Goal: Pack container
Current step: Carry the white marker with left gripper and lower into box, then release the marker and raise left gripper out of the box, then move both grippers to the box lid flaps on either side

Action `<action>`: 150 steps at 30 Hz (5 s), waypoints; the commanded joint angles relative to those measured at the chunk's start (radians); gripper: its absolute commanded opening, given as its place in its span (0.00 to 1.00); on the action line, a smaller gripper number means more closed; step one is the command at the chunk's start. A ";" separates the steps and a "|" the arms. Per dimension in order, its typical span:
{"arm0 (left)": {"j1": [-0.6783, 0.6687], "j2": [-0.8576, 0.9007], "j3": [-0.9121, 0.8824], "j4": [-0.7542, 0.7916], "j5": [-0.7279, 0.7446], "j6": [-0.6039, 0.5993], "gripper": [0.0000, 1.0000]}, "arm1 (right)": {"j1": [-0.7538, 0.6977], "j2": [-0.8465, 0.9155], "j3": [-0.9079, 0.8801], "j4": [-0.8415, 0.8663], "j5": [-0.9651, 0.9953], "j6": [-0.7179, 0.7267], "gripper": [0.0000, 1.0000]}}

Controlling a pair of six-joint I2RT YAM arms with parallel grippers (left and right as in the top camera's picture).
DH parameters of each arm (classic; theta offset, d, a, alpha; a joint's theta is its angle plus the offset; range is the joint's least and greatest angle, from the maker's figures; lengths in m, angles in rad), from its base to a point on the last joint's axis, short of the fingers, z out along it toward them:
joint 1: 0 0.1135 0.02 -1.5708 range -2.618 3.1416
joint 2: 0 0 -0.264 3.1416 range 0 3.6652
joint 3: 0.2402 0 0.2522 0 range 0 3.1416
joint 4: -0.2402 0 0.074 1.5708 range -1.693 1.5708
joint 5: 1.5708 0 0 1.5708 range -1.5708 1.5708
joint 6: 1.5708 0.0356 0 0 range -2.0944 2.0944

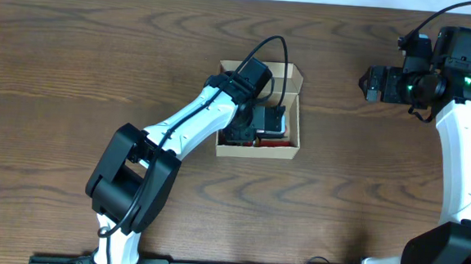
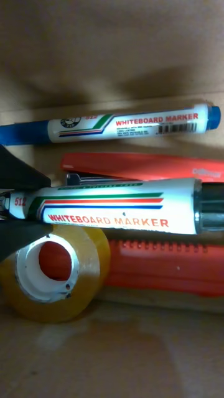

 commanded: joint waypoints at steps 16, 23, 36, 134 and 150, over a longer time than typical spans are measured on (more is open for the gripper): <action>0.001 0.012 0.030 -0.003 -0.003 -0.076 0.59 | -0.003 0.006 0.009 -0.002 -0.001 -0.014 0.98; 0.001 0.012 0.075 -0.012 -0.005 -0.078 0.61 | -0.003 0.006 0.009 -0.005 -0.001 -0.014 0.98; 0.002 0.006 0.233 -0.141 -0.131 -0.231 0.75 | -0.003 0.006 0.009 -0.005 0.000 -0.014 0.99; 0.542 0.322 0.291 0.080 0.736 -1.239 0.06 | 0.168 0.666 0.009 0.448 -0.483 0.465 0.01; 0.511 0.413 0.291 0.018 0.822 -1.257 0.06 | 0.167 0.666 0.009 0.449 -0.483 0.457 0.01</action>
